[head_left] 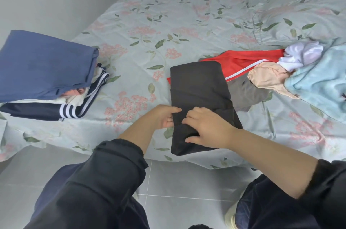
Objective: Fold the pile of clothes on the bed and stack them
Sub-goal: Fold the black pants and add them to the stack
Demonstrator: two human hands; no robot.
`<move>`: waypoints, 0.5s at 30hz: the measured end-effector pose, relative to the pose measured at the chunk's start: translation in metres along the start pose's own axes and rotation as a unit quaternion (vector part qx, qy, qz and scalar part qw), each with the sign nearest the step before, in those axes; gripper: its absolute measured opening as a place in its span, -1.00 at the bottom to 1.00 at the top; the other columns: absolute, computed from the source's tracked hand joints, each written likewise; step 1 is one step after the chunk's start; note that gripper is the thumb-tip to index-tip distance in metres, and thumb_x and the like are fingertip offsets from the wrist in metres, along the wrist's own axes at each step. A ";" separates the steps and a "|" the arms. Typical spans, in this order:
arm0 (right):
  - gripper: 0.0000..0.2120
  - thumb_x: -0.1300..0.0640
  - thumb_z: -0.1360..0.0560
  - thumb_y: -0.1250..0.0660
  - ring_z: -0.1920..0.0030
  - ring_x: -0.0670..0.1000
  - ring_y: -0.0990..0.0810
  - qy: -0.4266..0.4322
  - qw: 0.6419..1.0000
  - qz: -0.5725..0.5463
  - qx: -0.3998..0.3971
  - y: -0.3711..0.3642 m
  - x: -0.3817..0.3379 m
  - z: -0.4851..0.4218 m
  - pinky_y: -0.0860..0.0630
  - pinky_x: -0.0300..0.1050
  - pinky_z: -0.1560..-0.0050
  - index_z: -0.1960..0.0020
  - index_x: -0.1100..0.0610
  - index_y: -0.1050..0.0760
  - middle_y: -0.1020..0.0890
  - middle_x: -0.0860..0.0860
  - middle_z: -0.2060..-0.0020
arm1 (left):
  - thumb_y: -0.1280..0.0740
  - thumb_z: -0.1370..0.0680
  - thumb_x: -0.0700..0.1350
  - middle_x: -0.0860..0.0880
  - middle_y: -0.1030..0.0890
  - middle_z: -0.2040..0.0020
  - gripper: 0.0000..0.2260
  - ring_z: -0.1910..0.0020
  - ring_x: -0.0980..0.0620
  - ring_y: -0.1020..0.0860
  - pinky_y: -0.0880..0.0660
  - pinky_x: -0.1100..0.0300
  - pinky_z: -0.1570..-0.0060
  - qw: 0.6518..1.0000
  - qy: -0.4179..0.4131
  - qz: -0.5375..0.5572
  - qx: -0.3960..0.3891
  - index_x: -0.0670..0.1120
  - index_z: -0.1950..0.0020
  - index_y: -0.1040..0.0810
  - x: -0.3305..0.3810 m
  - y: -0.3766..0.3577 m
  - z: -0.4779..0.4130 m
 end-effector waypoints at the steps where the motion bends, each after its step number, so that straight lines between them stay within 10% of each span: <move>1: -0.71 -0.04 -0.41 -0.43 0.09 0.07 -0.52 0.014 0.999 0.031 -0.005 -0.002 -0.005 -0.002 -0.47 -0.05 0.06 -0.02 0.13 -0.59 -0.57 0.03 0.12 | -0.37 -0.54 -0.22 -0.13 -0.67 0.13 -0.91 0.22 0.00 -0.65 -0.60 0.19 0.32 1.000 0.005 -0.001 0.004 -0.20 -0.01 -0.58 0.000 0.000 0.000; 8: -0.80 0.32 -0.40 -0.24 0.35 0.02 -0.40 0.195 0.967 0.123 0.108 -0.009 -0.029 0.027 -0.35 -0.20 0.29 0.35 0.10 -0.45 -0.43 -0.02 0.39 | -0.36 -0.53 -0.29 -0.17 -0.63 -0.11 -0.76 -0.05 -0.09 -0.62 -0.59 0.11 0.03 0.997 -0.005 -0.021 0.076 -0.26 -0.19 -0.53 -0.001 -0.002 -0.008; 15: -0.69 0.21 -0.45 -0.12 0.21 0.00 -0.48 0.154 0.958 0.236 0.051 -0.027 -0.047 0.023 -0.44 -0.15 0.12 -0.11 0.07 -0.53 -0.53 -0.05 0.16 | -0.34 -0.54 -0.28 -0.13 -0.65 0.02 -0.85 0.11 -0.02 -0.64 -0.59 0.21 0.28 0.999 -0.003 -0.003 0.043 -0.24 -0.11 -0.54 0.000 -0.001 -0.005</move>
Point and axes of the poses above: each hand's wrist, its own z-axis away from the middle knuckle, its own y-axis out of the back of the hand, x = y × z, the point moved 5 cm from there along -z, towards the middle knuckle
